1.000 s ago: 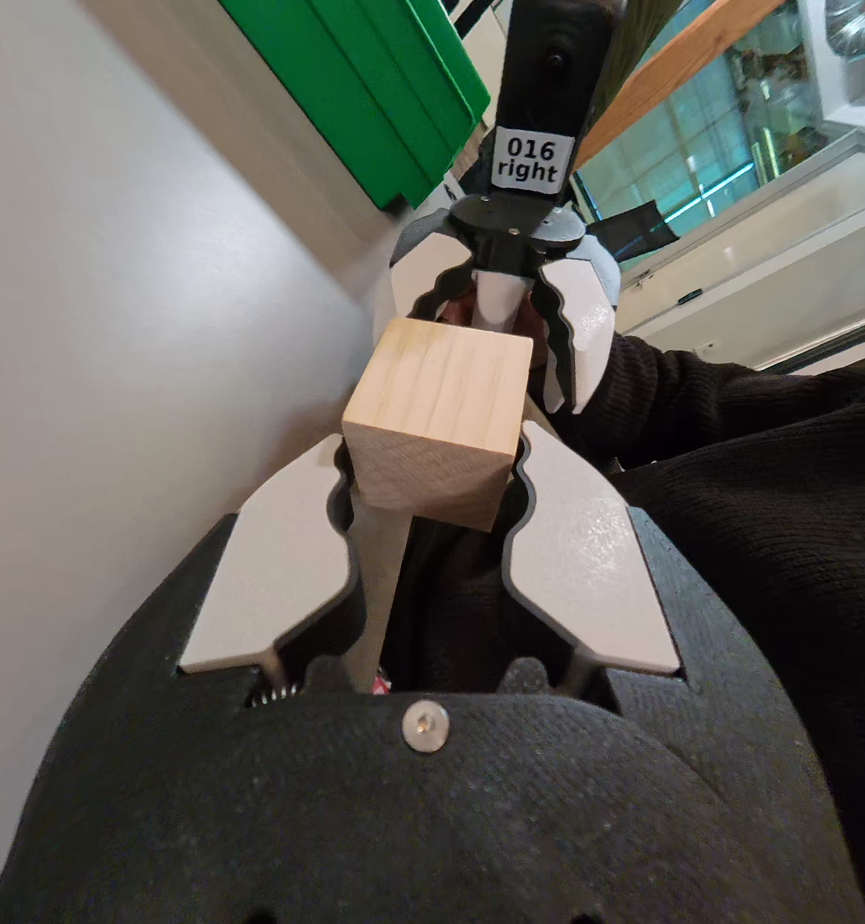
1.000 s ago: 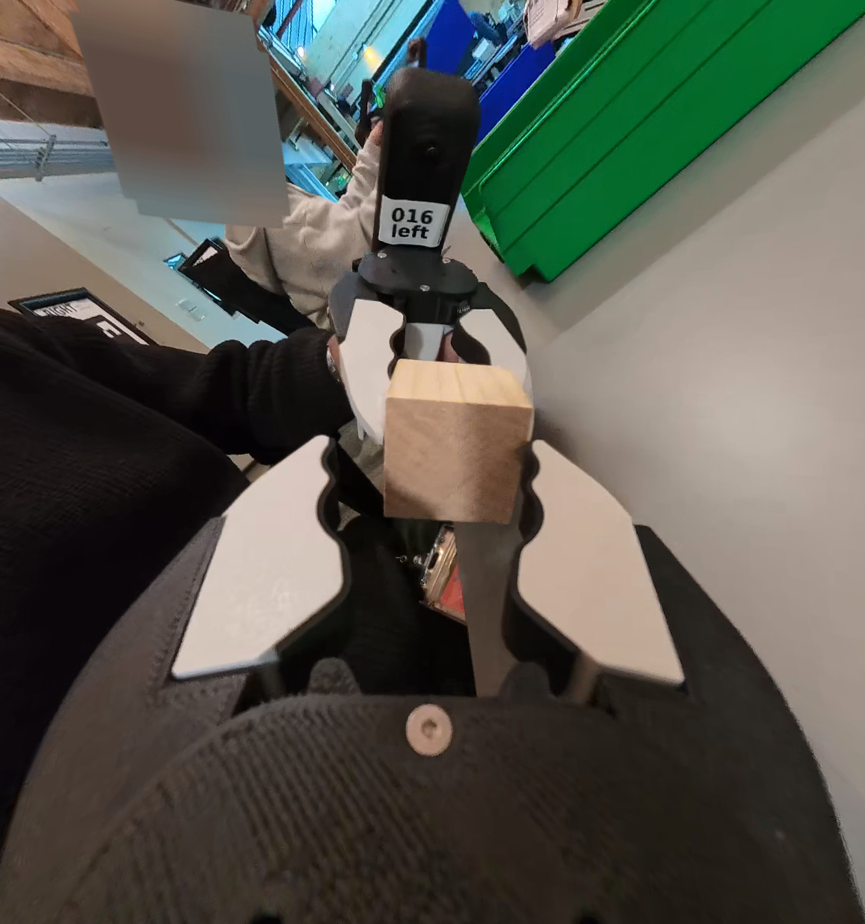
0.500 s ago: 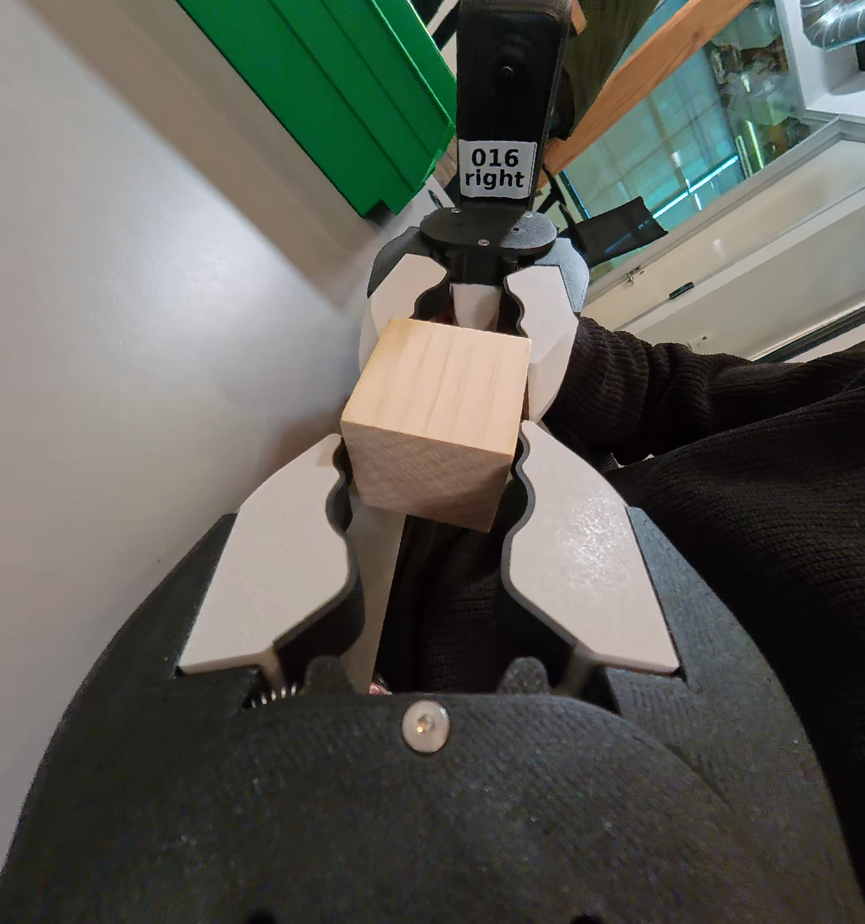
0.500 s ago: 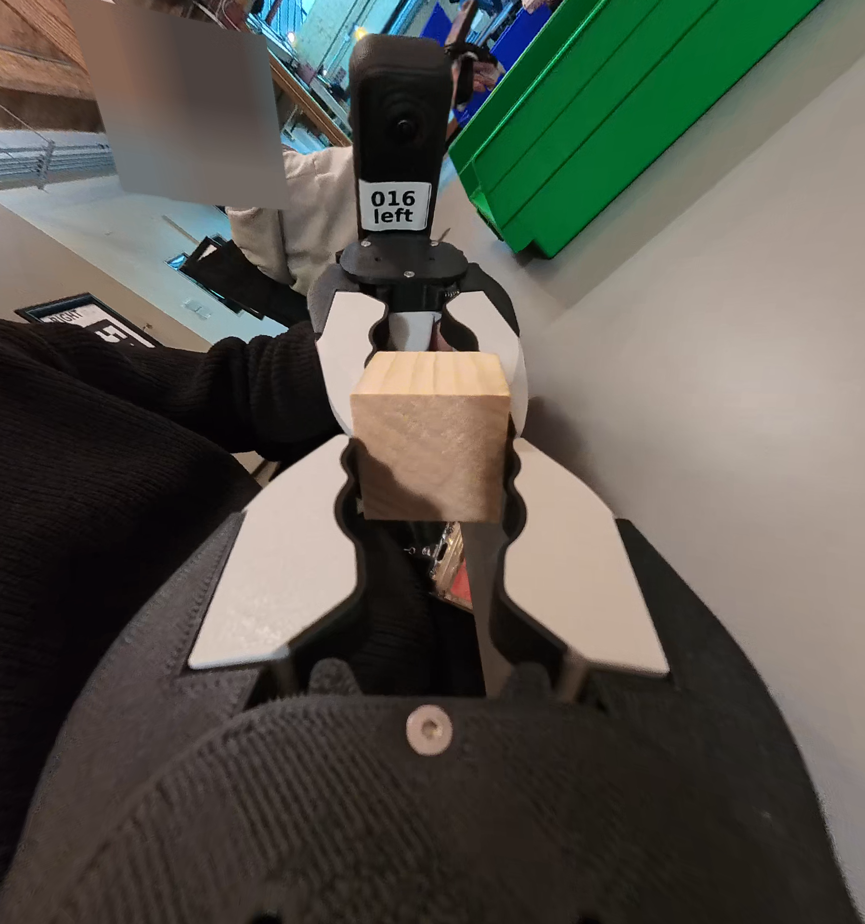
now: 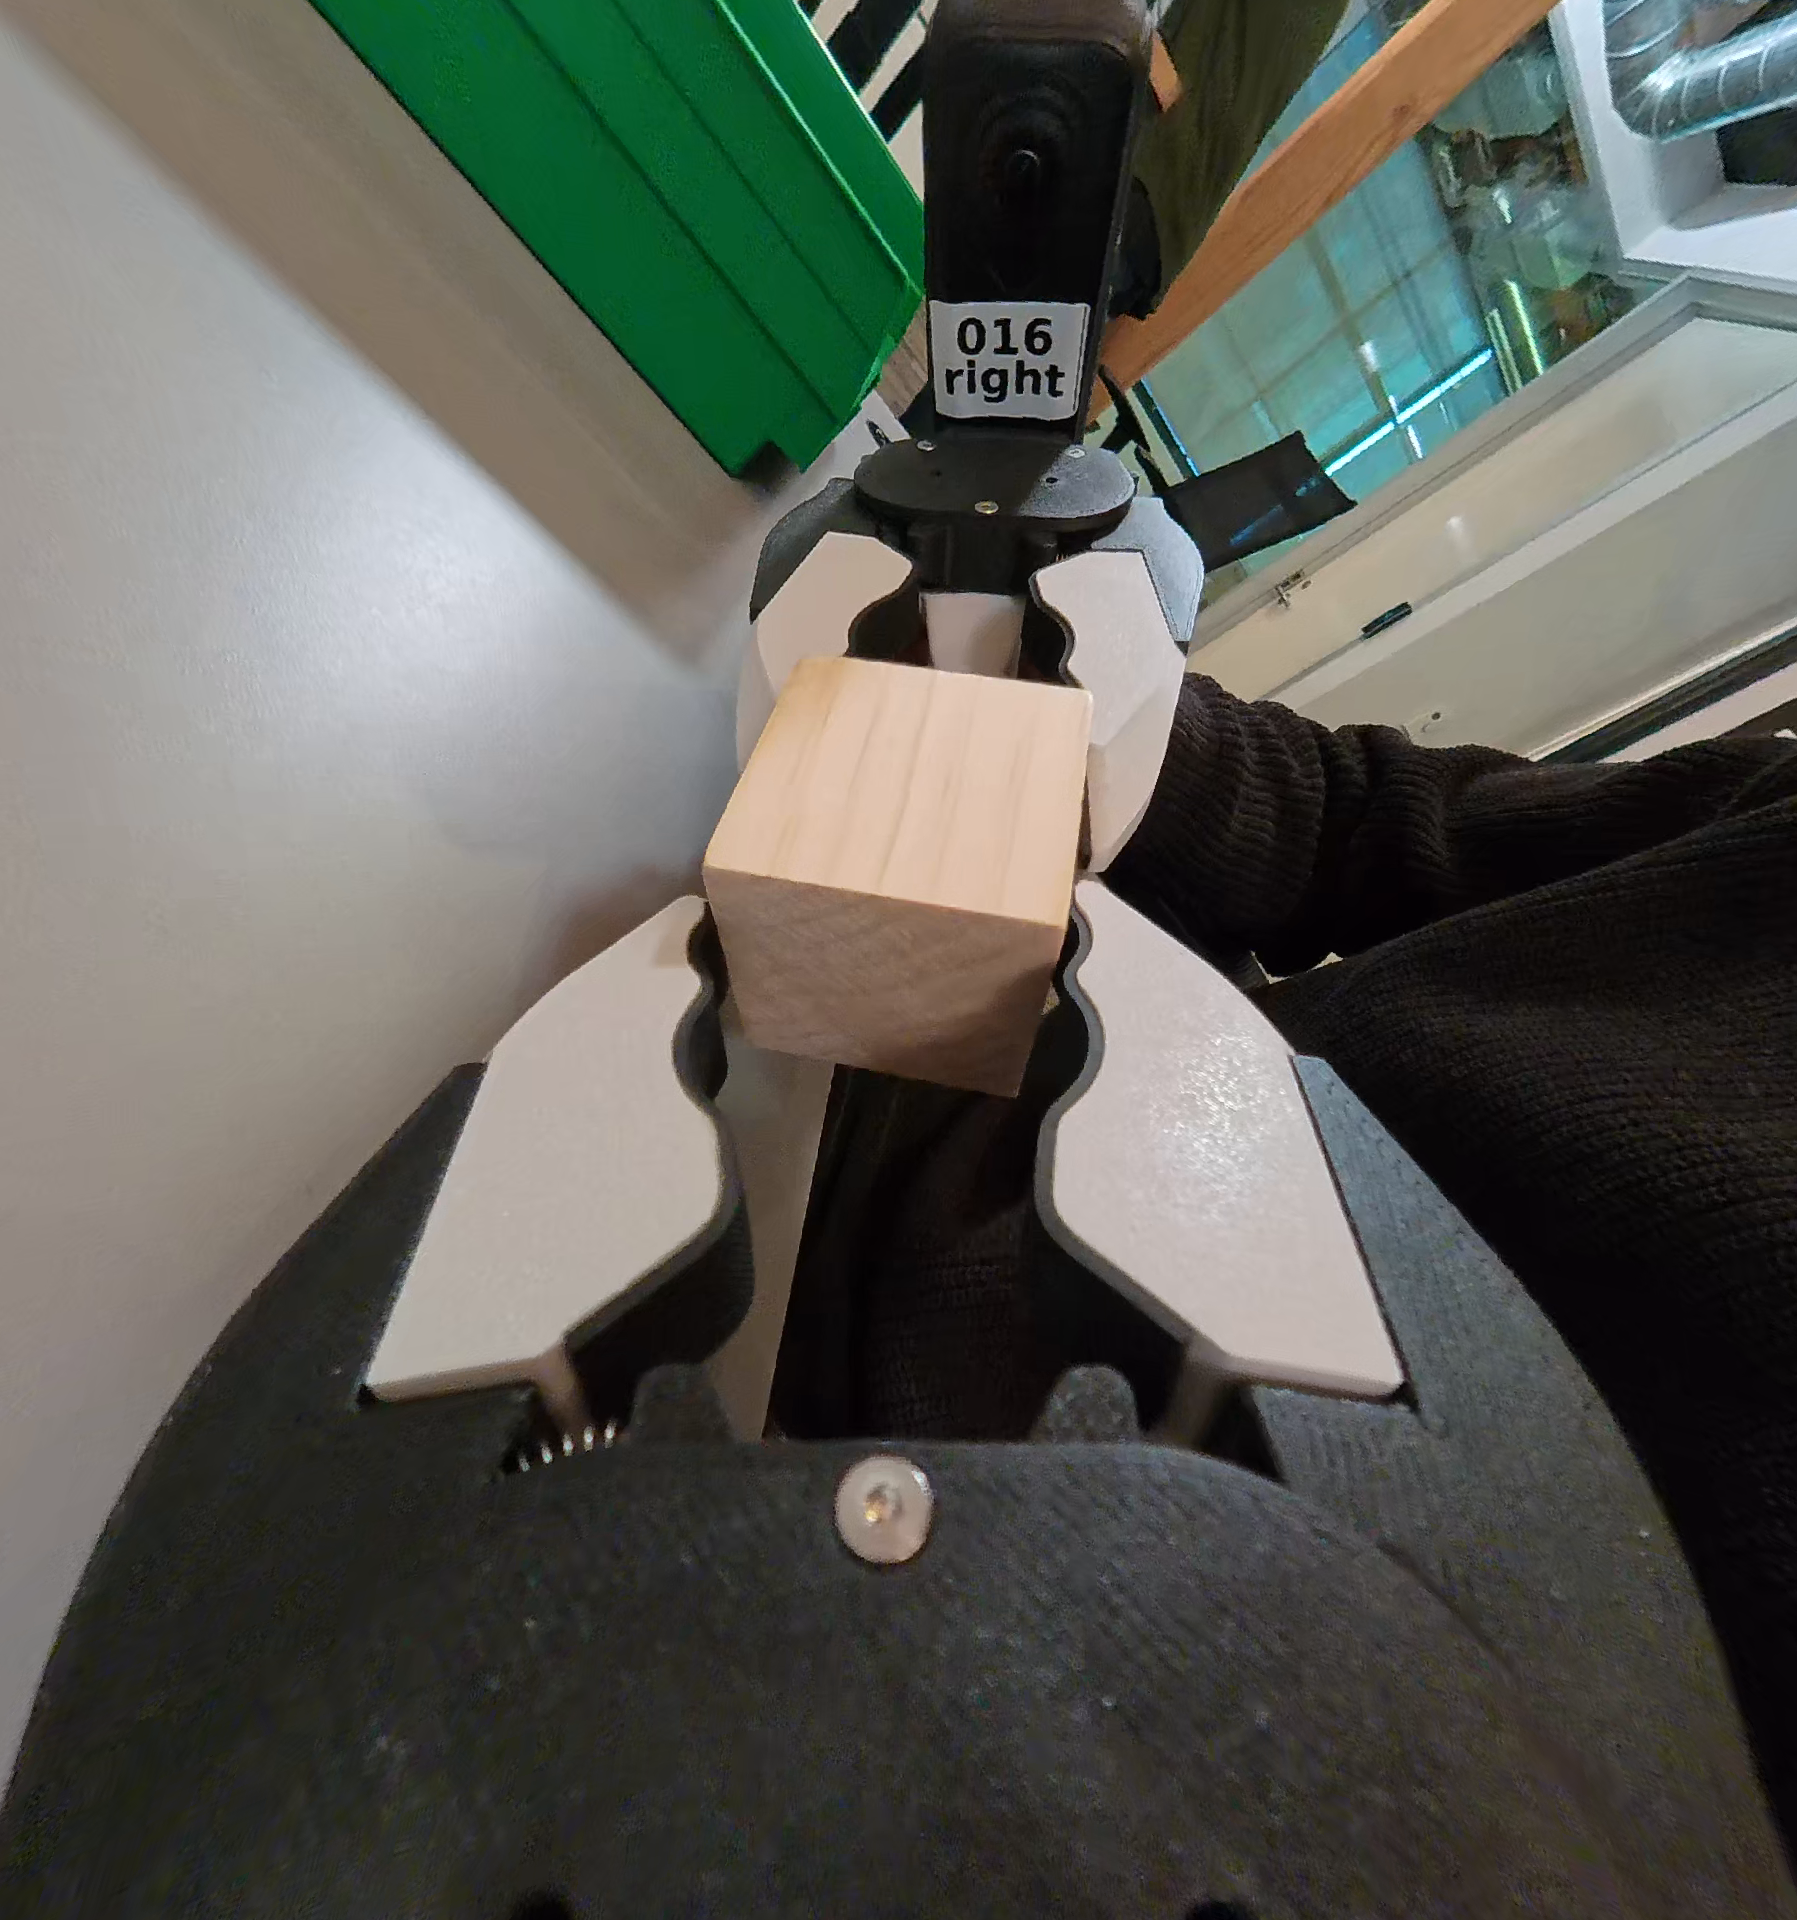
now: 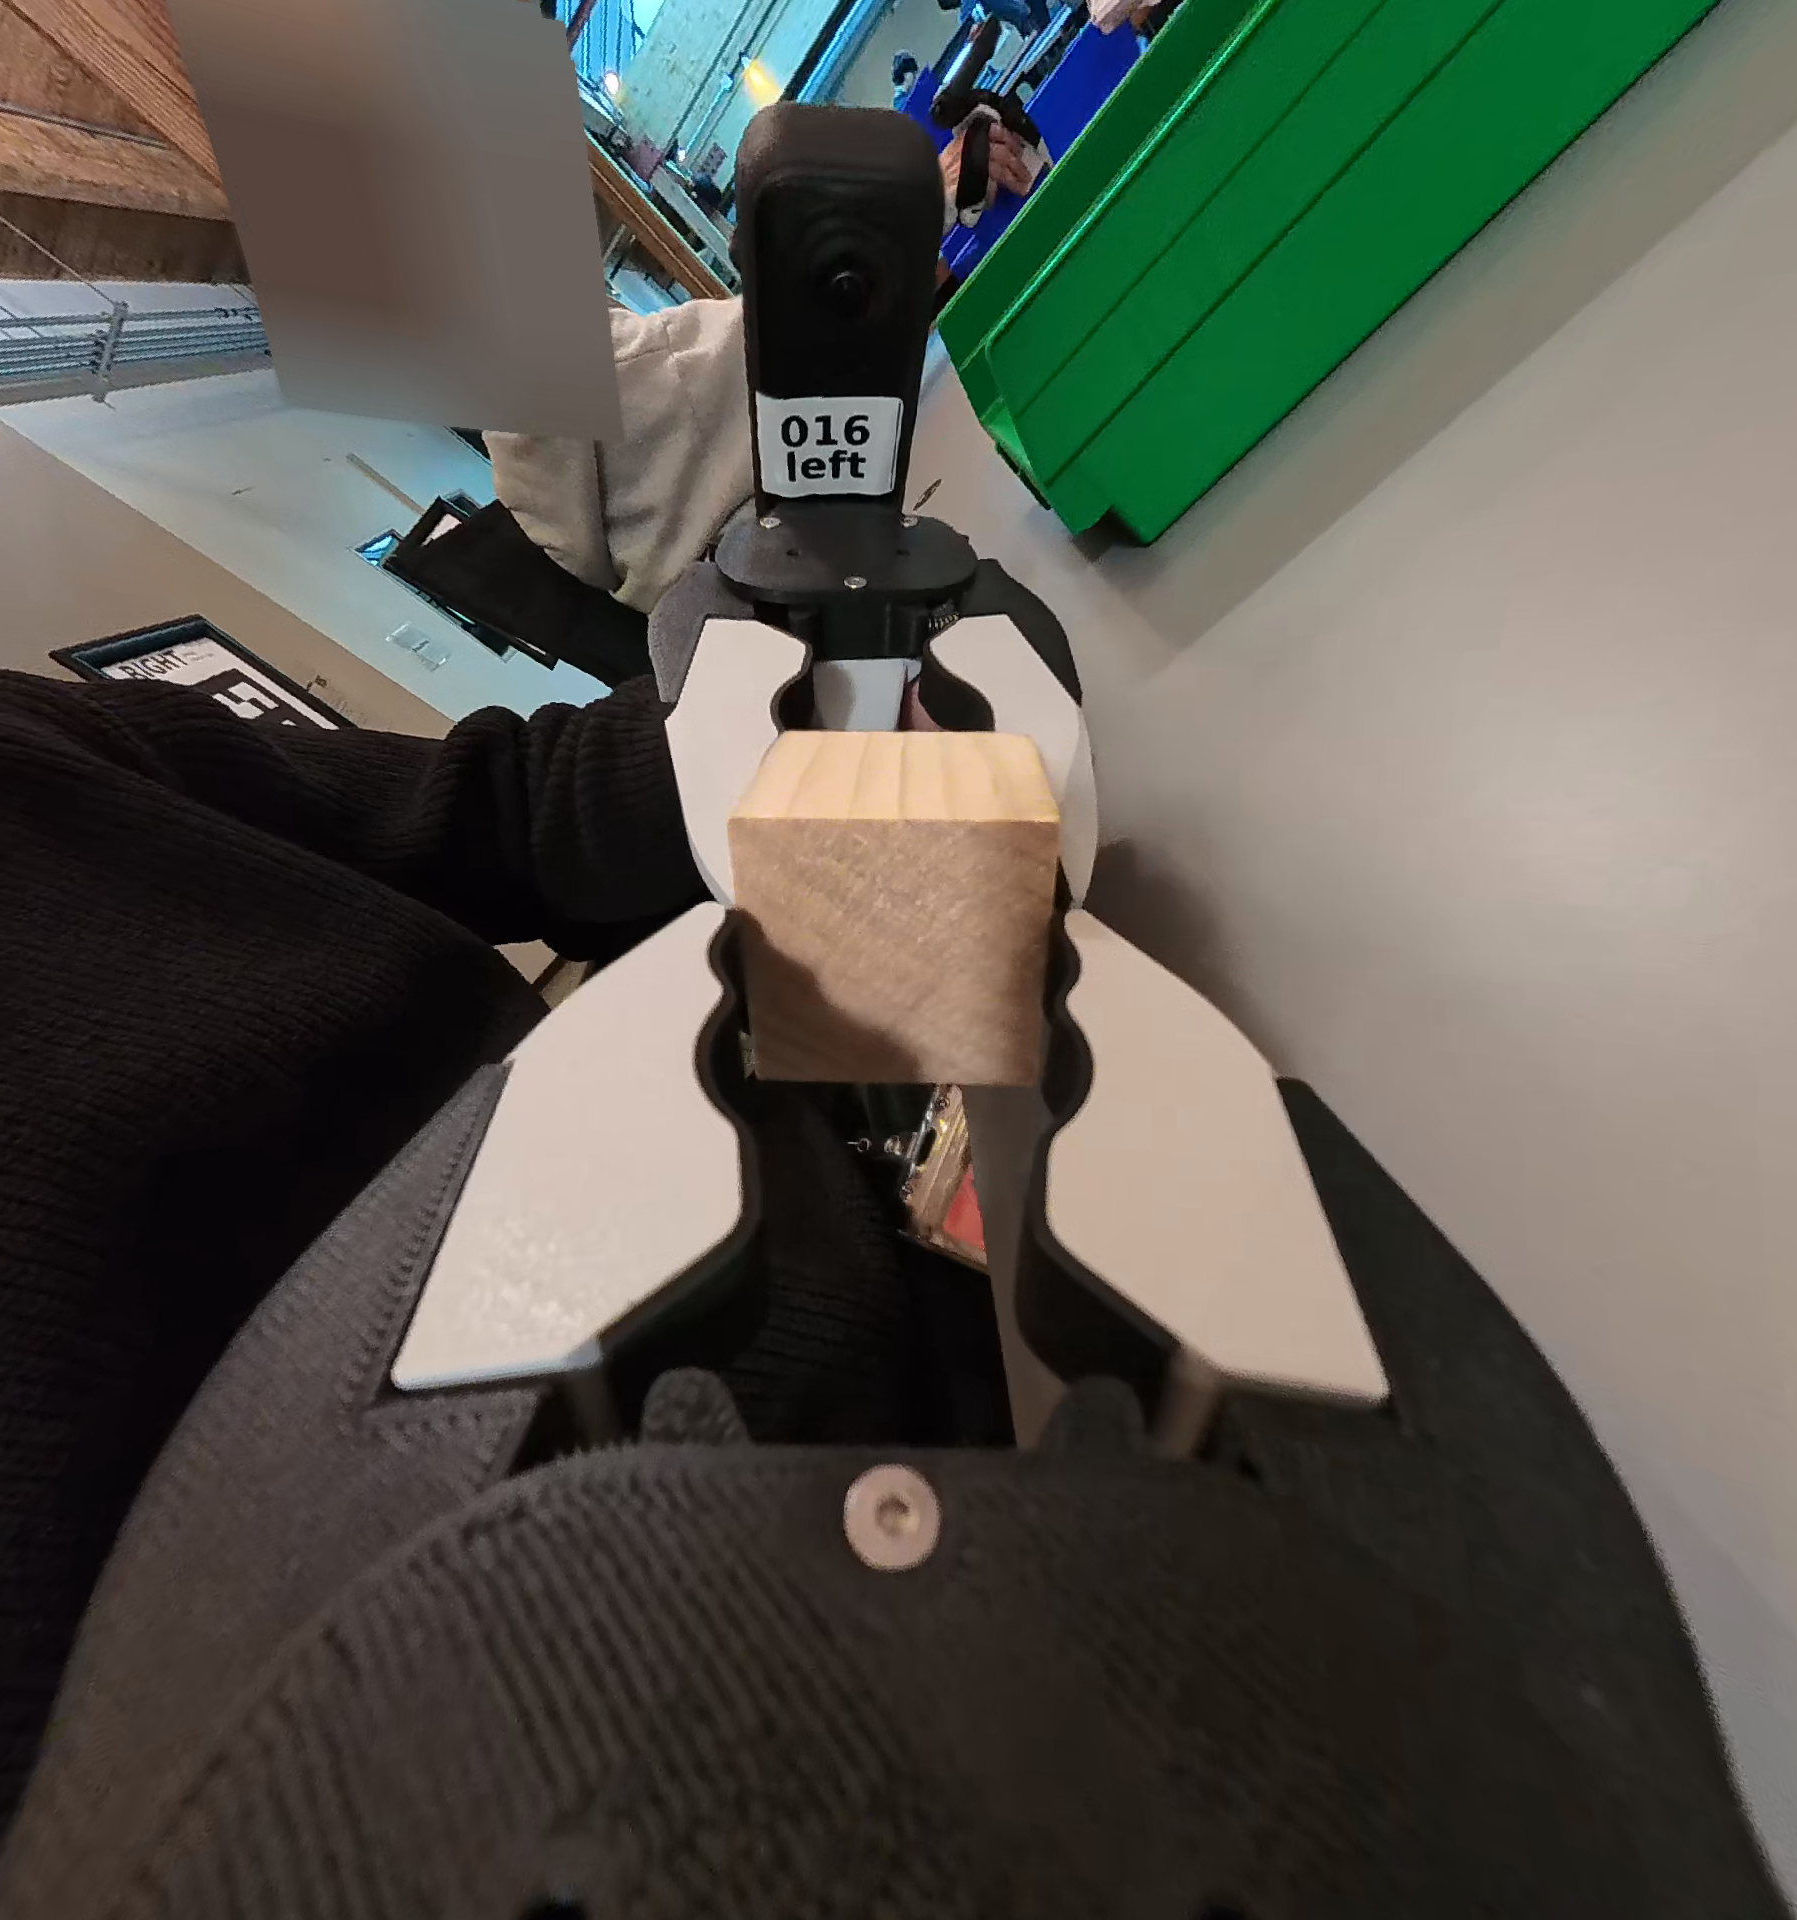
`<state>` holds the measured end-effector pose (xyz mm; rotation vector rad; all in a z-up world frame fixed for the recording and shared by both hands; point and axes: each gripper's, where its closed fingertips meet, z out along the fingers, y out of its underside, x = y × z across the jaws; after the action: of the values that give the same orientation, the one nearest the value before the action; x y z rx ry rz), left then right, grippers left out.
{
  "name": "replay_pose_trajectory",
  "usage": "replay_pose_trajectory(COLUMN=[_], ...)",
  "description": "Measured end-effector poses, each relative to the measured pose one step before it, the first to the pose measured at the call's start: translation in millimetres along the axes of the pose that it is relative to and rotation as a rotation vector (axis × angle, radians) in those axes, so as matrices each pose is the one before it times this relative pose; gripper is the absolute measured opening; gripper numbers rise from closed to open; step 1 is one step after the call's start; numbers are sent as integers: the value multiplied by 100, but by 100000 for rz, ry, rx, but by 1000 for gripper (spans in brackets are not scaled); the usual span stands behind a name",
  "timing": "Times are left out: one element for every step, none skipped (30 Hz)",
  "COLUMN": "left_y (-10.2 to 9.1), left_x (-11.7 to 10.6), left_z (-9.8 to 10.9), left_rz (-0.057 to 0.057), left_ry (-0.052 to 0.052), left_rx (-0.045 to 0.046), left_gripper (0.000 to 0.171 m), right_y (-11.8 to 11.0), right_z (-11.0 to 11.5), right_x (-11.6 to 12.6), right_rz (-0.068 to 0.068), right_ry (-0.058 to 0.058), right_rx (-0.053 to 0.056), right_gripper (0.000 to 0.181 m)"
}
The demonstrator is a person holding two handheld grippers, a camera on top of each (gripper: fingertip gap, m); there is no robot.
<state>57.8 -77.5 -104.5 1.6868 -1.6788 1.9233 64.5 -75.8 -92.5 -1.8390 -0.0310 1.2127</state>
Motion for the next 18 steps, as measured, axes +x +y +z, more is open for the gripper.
replay_pose_trajectory(left_y=[-2,17,26,15,-23,-92,-170,-222,-258,-278,-246,-199,-93,-17,-72,-227,-95,356], left_x=[51,61,80,75,119,152,155,182,228,193,87,5,-74,-98,3,238,-79,-808], left_z=[28,16,19,19,-10,-35,-49,-75,-88,-112,-108,-100,-96,-66,-61,-70,-6,60], left_rz=[605,952,1182,1331,1471,1495,1313,1094,709,414,21,-413,-789,-890,-1180,-1194,-1098,-922], left_ry=[28,11,-41,-187,21,231,154,533,902,922,482,75,-131,75,580,1746,-400,-4640], left_rx=[34,-163,-252,-213,46,535,989,1291,1483,1557,1453,1250,747,284,254,1029,396,-2545], left_gripper=[62,63,64,67,70,73,75,77,79,79,79,78,78,78,76,71,67,69], right_y=[-66,-95,-123,-145,-184,-269,-384,-473,-586,-787,-1122,-1426,-1781,-2155,-2060,-1346,-510,718], right_z=[-68,-66,-79,-122,-169,-246,-332,-412,-522,-713,-982,-1329,-1851,-2116,-2144,-1753,-1152,-489], right_x=[-50,-30,-32,13,13,-9,-53,-83,-95,-91,-43,105,-158,569,1109,1063,1001,1475], right_rz=[-60,-192,-476,-842,-1186,-1415,-1824,-2084,-2432,-3398,-5157,-6880,-9836,-7759,-4496,-2715,-1167,1783], right_ry=[-143,80,371,811,1032,1232,1370,1542,1977,2697,3703,4594,1289,4462,5241,2688,904,3216], right_rx=[225,382,541,497,374,649,1039,1038,654,1044,1832,2107,2383,3127,1220,-2477,-3800,-7152], right_gripper=[56,56,56,56,56,56,56,56,56,56,56,46,6,0,0,0,0,0])
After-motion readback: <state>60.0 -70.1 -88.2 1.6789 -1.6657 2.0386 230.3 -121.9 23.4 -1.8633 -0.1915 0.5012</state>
